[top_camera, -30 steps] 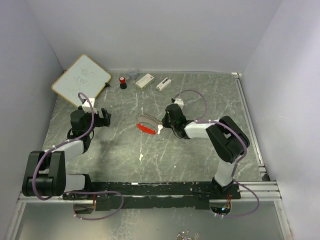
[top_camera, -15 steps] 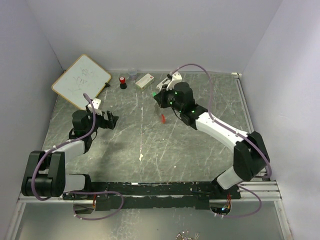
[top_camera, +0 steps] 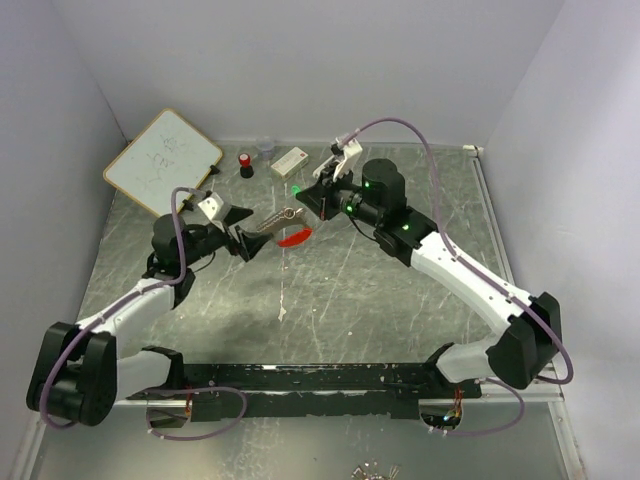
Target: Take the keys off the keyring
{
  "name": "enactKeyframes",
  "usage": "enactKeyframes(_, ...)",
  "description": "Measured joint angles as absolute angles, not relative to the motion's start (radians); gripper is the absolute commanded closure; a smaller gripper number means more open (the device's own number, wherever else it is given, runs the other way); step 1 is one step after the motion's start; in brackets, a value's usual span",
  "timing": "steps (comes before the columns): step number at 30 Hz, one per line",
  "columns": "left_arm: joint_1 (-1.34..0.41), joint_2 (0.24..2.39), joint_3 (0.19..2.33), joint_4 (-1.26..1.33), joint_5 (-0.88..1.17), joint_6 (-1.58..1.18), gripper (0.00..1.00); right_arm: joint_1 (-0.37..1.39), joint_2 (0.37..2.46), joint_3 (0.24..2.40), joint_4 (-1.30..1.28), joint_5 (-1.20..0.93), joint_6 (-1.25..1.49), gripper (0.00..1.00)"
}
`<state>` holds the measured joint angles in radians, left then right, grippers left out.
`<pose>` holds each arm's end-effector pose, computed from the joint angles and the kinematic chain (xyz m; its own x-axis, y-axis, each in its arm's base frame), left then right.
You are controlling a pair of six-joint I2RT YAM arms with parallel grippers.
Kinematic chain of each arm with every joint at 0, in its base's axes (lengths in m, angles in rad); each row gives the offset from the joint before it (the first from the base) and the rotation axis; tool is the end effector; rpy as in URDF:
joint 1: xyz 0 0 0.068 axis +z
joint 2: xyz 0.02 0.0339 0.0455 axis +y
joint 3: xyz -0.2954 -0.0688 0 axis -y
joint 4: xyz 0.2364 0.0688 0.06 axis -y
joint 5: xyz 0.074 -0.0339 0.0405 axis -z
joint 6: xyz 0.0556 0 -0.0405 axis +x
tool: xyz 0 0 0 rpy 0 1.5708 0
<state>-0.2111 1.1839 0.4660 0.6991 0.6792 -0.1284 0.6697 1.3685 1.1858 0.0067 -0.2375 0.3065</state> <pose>0.2306 -0.0851 0.2745 -0.1177 -0.0767 -0.9901 0.7684 0.6245 -0.1397 0.2507 0.2152 0.3965 -0.3677 0.0829 -0.9262 -0.7069 0.6222 0.3363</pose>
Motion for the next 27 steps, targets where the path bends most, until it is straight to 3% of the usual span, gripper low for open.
enactKeyframes(8, -0.407, 1.089, 0.487, 0.694, 0.686, -0.110, 0.02, 0.682, 1.306, 1.185, 0.018, -0.334, 0.309, 1.00)
enactKeyframes(17, -0.439, 1.087, 0.496, 0.744, 0.721, -0.175, 0.00, 0.687, 1.236, 1.161, 0.048, -0.418, 0.315, 1.00)
enactKeyframes(21, -0.443, 1.087, 0.496, 0.799, 0.759, -0.202, 0.45, 0.690, 1.212, 1.145, 0.060, -0.451, 0.318, 1.00)
enactKeyframes(22, -0.444, 1.087, 0.496, 0.815, 0.770, -0.203, 0.53, 0.691, 1.208, 1.141, 0.065, -0.459, 0.321, 1.00)
enactKeyframes(23, -0.446, 1.087, 0.496, 0.830, 0.777, -0.203, 0.54, 0.691, 1.206, 1.136, 0.070, -0.467, 0.323, 1.00)
enactKeyframes(27, -0.451, 1.086, 0.496, 0.895, 0.820, -0.204, 0.34, 0.696, 1.205, 1.122, 0.086, -0.502, 0.333, 1.00)
